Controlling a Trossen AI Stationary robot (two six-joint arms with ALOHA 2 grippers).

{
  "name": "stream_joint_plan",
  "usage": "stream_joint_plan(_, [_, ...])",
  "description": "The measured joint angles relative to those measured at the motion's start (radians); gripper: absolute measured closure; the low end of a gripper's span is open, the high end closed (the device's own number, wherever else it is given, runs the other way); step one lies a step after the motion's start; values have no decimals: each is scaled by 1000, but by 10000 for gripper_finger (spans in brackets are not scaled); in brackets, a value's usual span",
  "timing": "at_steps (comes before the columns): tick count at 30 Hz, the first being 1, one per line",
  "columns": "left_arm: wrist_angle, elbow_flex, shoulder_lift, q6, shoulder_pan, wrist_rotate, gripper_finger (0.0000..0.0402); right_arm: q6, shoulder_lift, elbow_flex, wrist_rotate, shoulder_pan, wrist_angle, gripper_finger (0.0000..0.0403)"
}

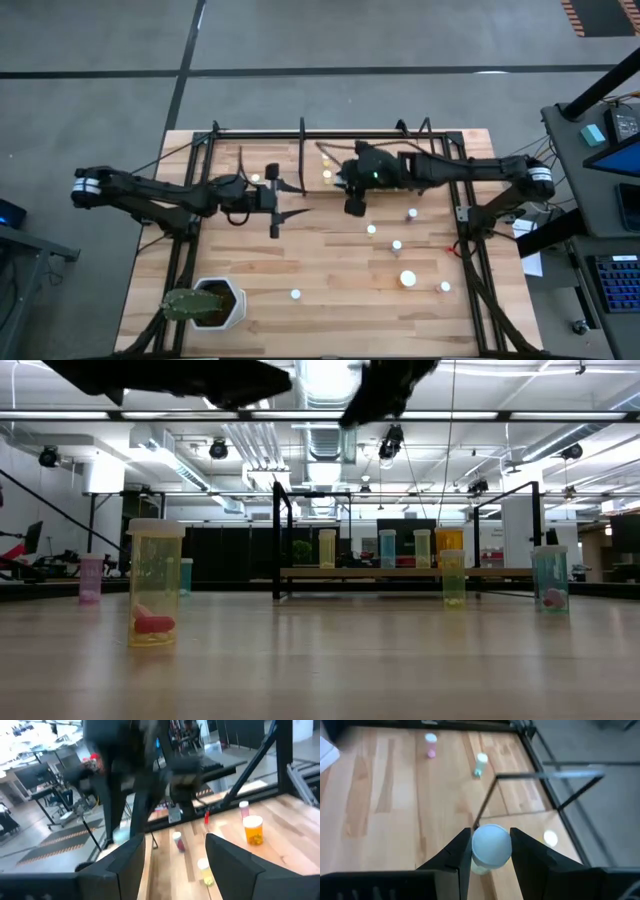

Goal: Pick and place medicine bottles onto shelf by color
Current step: Put the green pill bottle on the shelf

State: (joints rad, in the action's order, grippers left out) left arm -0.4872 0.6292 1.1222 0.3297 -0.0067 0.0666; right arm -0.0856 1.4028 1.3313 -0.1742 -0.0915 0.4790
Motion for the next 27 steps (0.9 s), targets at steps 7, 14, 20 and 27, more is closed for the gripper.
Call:
stream_joint_plan(7, [16,-2,-97,-2,0,1,210,10,22,-148,105,-142,-134,294])
stream_joint_plan(14, [16,-2,-125,3,0,3,210,42,22,-305,103,-187,-361,294])
stream_joint_plan(20, [14,-2,-140,23,1,4,210,76,45,-349,64,-191,-409,294])
stream_joint_plan(27, [-1,-2,-144,28,1,74,210,87,139,-310,2,-191,-407,294])
